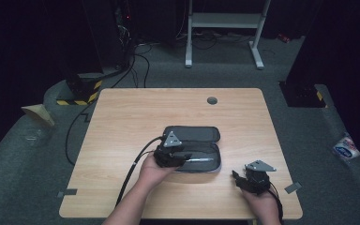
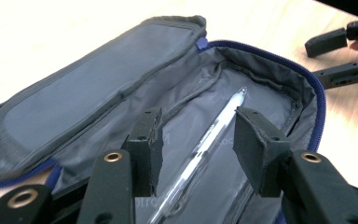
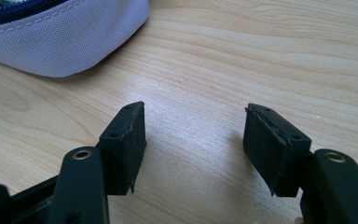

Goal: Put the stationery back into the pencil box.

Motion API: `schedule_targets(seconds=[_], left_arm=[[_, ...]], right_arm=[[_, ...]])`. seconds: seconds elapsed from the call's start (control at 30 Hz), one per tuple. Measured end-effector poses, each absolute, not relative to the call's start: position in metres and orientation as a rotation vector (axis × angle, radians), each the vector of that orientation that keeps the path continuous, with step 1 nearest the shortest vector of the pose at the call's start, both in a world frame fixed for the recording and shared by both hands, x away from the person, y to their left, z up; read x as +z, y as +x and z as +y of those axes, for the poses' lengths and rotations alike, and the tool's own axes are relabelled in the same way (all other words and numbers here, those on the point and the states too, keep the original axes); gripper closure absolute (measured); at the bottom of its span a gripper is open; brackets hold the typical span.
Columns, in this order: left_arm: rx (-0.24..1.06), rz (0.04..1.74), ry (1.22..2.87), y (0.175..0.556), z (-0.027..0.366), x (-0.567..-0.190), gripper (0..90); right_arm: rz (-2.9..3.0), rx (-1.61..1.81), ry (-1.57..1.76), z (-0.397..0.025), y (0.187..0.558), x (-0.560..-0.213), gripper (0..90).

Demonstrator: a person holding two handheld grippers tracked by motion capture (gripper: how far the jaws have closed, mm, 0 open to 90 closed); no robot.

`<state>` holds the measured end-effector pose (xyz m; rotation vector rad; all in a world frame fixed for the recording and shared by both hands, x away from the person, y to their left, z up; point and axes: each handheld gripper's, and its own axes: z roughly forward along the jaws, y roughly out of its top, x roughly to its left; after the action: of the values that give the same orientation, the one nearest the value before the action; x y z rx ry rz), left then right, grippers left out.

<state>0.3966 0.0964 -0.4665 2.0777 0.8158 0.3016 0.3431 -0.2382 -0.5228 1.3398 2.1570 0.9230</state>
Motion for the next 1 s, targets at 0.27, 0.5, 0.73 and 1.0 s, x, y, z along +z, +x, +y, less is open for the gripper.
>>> schedule_targets(seconds=[0.27, 0.5, 0.73, 1.0], left_arm=[[0.374, 0.920, 2.026, 0.387, 0.129, -0.469, 42.3], [0.368, 0.960, 1.945, 0.381, 0.158, -0.467, 32.1], [0.356, 0.997, 1.917, 0.373, 0.180, -0.470, 24.1], [0.418, 1.103, 1.908, 0.362, 0.215, -0.481, 14.7]], right_arm=[[2.156, 0.922, 1.341, -0.238, 0.343, -0.523, 38.5], [2.154, 0.921, 1.343, -0.238, 0.343, -0.523, 38.5], [2.151, 0.919, 1.347, -0.237, 0.343, -0.523, 38.6], [2.150, 0.919, 1.347, -0.237, 0.343, -0.523, 38.6]])
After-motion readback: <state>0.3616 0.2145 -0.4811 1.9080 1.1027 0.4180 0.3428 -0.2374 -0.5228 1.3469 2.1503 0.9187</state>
